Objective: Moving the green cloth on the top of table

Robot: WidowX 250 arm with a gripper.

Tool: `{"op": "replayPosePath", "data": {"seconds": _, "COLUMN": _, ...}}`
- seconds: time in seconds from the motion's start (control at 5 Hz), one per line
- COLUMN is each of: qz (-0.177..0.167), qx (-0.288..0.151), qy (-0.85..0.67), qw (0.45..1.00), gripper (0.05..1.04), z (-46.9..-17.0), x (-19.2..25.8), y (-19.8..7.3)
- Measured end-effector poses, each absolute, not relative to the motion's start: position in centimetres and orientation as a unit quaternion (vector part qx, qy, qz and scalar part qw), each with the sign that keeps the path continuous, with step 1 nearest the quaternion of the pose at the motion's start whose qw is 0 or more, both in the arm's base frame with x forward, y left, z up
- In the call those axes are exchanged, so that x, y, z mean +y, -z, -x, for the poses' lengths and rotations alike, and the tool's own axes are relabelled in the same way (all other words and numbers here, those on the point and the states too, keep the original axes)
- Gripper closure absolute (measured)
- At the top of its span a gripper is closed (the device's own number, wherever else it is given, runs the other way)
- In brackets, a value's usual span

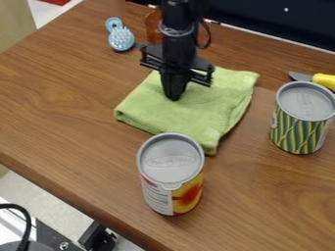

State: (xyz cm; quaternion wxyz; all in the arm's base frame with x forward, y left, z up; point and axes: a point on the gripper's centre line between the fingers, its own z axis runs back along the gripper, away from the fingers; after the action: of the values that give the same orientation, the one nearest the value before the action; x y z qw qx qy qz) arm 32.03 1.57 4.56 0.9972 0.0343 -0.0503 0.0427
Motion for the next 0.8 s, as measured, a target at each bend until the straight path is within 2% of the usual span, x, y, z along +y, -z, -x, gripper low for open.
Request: {"op": "replayPosePath", "data": {"seconds": 0.8, "qz": -0.031, "qx": -0.05, "qy": -0.044, "qw": 0.997, "gripper": 1.031, "z": -33.3, "x": -1.3, "y": -4.4}}
